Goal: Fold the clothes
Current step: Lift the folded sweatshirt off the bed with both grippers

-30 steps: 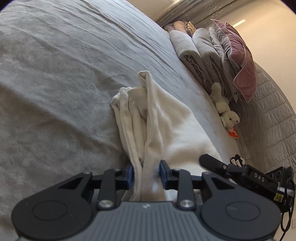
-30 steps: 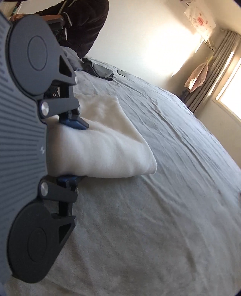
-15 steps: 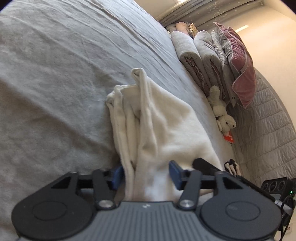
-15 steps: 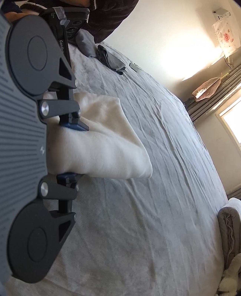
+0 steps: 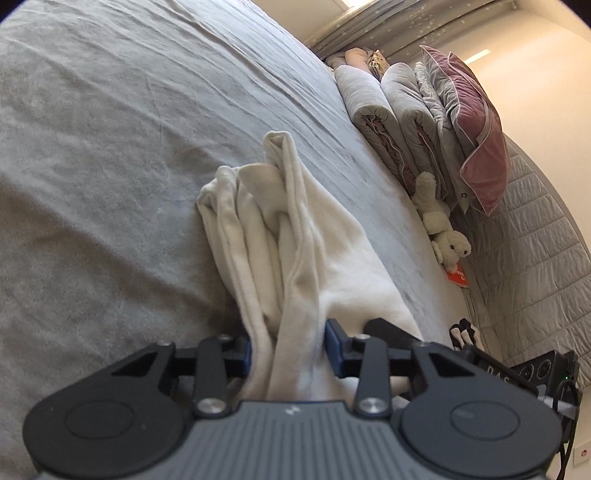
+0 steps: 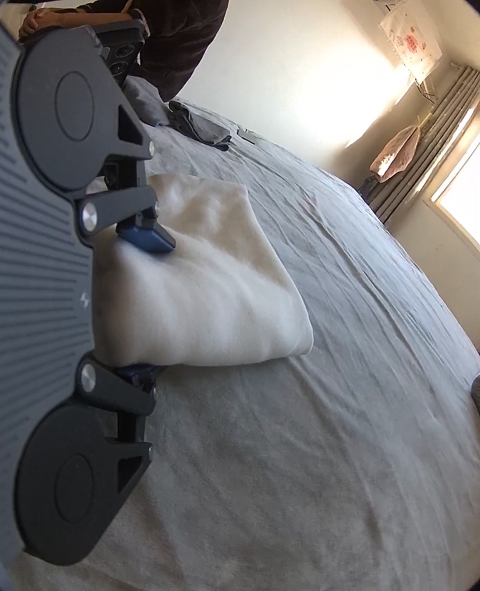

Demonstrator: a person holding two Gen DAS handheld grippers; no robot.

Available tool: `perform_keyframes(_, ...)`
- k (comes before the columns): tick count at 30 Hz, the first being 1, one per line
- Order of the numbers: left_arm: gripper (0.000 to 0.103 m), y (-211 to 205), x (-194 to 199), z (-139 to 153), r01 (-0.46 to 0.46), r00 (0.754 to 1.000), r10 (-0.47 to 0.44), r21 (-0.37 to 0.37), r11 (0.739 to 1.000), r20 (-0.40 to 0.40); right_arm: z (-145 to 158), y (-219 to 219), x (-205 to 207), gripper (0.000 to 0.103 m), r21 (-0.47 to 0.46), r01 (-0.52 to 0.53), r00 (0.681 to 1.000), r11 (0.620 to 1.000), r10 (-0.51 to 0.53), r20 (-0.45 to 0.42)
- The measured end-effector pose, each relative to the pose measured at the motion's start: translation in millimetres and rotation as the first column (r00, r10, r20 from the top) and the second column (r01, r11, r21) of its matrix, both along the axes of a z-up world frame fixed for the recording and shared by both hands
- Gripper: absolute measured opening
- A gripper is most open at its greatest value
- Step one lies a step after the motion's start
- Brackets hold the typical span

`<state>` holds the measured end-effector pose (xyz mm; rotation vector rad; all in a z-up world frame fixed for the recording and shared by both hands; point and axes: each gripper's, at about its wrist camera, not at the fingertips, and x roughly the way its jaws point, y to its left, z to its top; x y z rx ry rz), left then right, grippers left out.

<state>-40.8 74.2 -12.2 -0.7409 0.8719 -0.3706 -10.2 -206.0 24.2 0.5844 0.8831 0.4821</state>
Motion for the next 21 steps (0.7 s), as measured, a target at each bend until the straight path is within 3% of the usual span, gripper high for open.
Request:
perform_keyframes(6,0.033,2,-2,-1,-0.024,1.0,0.024,-0.041,0.999,-0.002,-2,0,-2,0.058,0.03,0.026,1.0,0.999,-0.026,0.002)
perform_keyframes(9,0.032,0,-2,-1,-0.023,1.0,0.023,-0.034,0.999,0.001,-6,-1,-2,0.064,0.052,0.04,0.999,0.998,-0.039,-0.005)
perform_keyframes(13,0.032,3,-3,0,-0.033,0.999,0.033,-0.07,0.997,0.003,-6,0,-4,0.063,0.054,0.045,0.999,0.998,-0.045,0.005)
perform_keyframes(18,0.032,6,-3,1,-0.045,0.999,0.046,-0.115,0.992,0.006,5,4,-10,0.05,0.027,0.052,0.997,0.998,-0.053,0.058)
perform_keyframes(21,0.032,7,-2,1,-0.048,0.999,0.049,-0.152,0.987,0.0,17,6,-13,0.046,0.012,0.05,0.991,0.999,-0.051,0.121)
